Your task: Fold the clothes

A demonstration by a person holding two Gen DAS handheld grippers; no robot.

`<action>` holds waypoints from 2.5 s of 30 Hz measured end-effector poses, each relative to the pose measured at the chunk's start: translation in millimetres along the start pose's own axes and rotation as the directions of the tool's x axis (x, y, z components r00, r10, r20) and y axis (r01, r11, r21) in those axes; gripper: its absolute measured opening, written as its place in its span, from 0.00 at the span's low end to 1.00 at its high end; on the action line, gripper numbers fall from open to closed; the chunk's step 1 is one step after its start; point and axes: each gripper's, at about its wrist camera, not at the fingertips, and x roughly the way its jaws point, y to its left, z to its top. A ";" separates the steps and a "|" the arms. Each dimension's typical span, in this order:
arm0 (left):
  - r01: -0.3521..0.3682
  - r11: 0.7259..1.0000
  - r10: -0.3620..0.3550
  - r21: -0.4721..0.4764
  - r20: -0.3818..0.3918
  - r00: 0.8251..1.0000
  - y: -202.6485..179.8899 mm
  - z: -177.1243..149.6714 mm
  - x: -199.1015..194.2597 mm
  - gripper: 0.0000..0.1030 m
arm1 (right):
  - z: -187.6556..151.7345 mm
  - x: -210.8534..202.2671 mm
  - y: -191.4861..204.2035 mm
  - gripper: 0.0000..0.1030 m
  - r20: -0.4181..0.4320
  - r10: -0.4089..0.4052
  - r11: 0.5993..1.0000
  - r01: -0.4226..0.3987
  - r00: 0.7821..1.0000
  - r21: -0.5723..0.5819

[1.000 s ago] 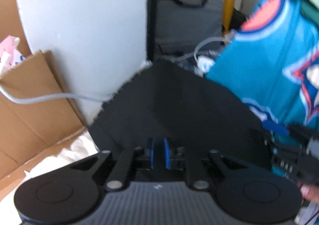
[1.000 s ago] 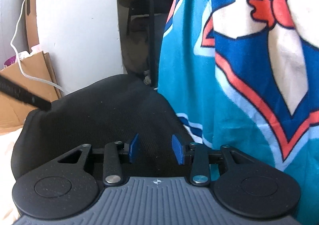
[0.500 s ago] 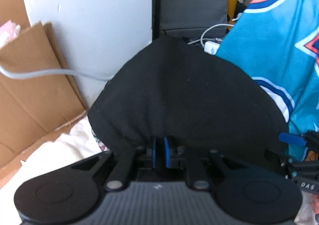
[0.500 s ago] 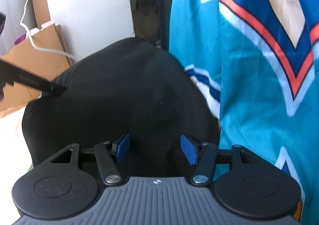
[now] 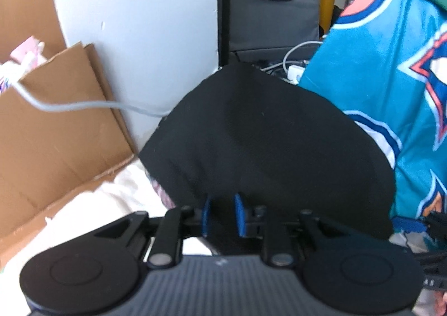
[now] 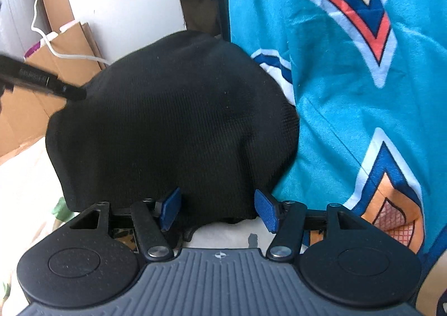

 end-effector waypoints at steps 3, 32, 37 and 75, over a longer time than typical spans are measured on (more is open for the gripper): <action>-0.005 1.000 0.004 0.014 0.002 1.000 -9.9 -14.1 -6.3 0.22 | 1.0 -3.2 0.6 0.63 0.010 0.003 1.000 -0.003 1.000 0.006; -0.166 0.975 0.152 -0.145 -0.106 0.983 -6.3 -29.9 -106.6 0.96 | 63.3 -77.3 38.7 1.00 -0.094 0.030 1.000 -0.029 0.995 0.010; -0.197 0.966 0.183 -0.170 -0.093 0.979 -4.8 -16.6 -145.8 0.99 | 80.0 -99.3 56.3 1.00 -0.125 0.018 1.000 -0.017 0.992 0.007; -0.282 0.881 0.260 -0.378 -0.111 0.959 16.6 -20.7 -378.9 1.00 | 209.0 -308.5 212.9 1.00 -0.171 0.018 0.998 -0.028 0.985 -0.060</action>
